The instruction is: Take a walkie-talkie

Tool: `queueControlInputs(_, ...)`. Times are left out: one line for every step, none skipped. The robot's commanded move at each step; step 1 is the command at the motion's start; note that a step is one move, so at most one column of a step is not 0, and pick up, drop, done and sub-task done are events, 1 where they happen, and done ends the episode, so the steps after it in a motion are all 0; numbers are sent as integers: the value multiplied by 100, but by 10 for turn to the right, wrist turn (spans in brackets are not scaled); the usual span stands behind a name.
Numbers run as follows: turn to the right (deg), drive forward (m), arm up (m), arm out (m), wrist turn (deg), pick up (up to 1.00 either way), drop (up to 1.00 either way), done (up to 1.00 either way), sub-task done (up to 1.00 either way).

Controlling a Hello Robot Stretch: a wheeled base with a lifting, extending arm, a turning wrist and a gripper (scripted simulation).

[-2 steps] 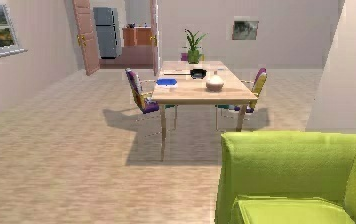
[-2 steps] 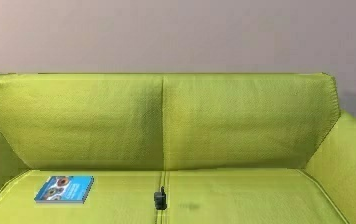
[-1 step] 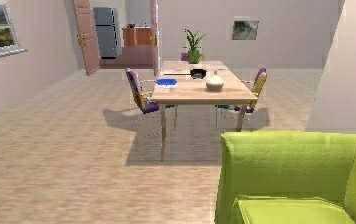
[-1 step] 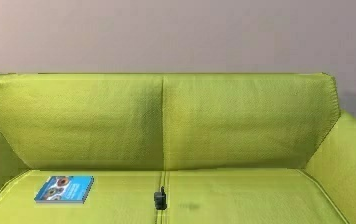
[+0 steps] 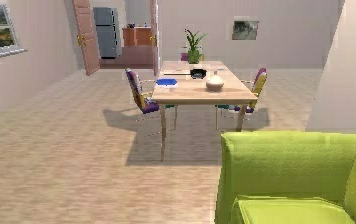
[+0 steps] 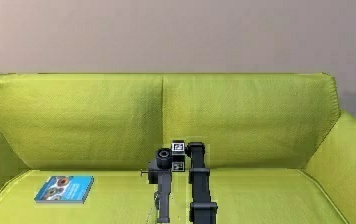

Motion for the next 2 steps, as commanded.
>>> queueControlInputs(0, 0, 0, 0, 450, 0, 0, 0, 0)
queueControlInputs(0, 0, 0, 0, 450, 0, 0, 0, 0)
